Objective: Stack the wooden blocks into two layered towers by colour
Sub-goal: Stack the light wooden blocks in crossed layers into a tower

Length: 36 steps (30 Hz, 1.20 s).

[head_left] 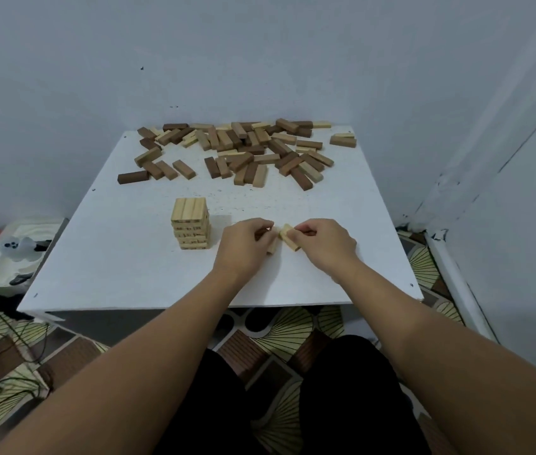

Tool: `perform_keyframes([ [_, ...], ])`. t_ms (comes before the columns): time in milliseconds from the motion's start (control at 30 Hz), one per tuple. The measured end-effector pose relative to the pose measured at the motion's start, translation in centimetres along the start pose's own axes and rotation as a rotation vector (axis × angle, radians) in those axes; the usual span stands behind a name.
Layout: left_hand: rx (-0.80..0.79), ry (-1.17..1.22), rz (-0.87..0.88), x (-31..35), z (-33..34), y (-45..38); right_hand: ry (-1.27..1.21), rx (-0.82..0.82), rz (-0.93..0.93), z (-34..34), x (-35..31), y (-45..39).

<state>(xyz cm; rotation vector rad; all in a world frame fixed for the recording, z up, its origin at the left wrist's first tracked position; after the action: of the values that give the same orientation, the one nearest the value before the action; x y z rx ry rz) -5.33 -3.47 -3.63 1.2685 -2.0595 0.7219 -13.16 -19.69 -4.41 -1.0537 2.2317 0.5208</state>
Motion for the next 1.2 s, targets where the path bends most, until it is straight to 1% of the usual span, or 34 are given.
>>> perform_keyframes([
  [100,0.012,-0.025,0.054,-1.1,0.3,0.2,-0.059,-0.01,0.039,-0.1,0.3,-0.2],
  [200,0.081,-0.044,0.071,-2.1,0.4,0.4,-0.134,0.005,0.067,0.1,0.7,-0.6],
  [267,0.114,-0.033,0.091,-2.0,0.6,0.5,-0.123,0.04,0.049,0.1,1.0,-0.6],
  [400,0.126,0.007,0.088,-1.8,0.5,0.8,-0.093,0.095,0.018,0.3,1.2,-0.3],
  [633,0.146,0.036,0.099,-2.0,0.4,1.0,-0.126,0.073,0.005,0.2,1.3,0.1],
  [1033,0.142,0.06,0.154,-1.9,0.5,1.4,-0.172,-0.036,-0.025,0.0,1.6,0.7],
  [1200,0.058,0.025,0.132,-2.0,0.9,1.5,-0.184,-0.04,-0.007,0.1,1.6,0.5],
])
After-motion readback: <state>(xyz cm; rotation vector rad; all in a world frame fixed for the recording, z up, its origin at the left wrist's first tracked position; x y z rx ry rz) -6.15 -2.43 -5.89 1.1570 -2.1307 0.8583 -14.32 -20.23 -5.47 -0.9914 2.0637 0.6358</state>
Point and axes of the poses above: each hand's wrist, its own y-axis away from the middle knuckle, its own z-axis out of the palm, x = y × z, the point moved 4 cm from there along -y, towards the middle knuckle, and after that the axes turned 6 degrees about x, right-handed, at the moved point
